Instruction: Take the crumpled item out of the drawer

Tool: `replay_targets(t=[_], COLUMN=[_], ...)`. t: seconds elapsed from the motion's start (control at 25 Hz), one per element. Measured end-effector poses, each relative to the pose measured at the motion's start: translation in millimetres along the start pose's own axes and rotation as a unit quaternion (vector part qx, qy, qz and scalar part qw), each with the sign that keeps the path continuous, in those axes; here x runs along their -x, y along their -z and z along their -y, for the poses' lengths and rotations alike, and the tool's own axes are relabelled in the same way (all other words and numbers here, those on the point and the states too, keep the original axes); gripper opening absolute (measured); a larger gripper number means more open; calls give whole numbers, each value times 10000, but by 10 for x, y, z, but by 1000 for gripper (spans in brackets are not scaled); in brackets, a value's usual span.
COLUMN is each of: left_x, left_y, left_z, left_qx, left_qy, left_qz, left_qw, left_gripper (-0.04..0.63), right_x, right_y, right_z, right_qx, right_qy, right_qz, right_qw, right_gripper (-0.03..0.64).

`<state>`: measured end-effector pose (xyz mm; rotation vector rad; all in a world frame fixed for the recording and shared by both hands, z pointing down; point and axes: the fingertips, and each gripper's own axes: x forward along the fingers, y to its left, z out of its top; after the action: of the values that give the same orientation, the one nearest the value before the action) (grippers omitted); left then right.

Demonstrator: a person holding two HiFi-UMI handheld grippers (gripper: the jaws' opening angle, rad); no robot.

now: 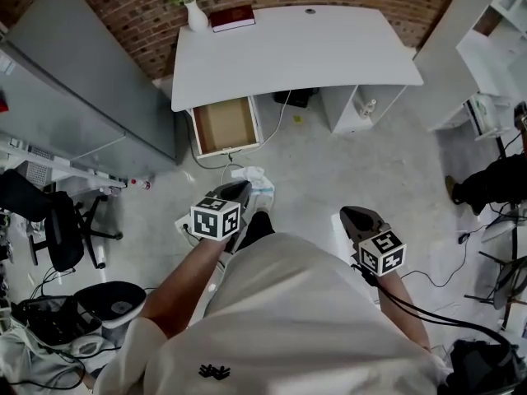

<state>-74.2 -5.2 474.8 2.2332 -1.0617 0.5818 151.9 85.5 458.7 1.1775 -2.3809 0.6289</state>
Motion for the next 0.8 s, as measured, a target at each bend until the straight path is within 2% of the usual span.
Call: replay_targets(t=[0.8], left_x=[59], left_y=[-12], left_z=[242], left_qx=[-47], left_qy=[-31], left_qz=[30], left_qw=[10000], left_gripper=[23], right_x=[-65], right_y=[16], right_z=[5], right_qx=[129], right_qy=[-357], right_qz=[-73], right_qw=[9993], right_gripper=[35])
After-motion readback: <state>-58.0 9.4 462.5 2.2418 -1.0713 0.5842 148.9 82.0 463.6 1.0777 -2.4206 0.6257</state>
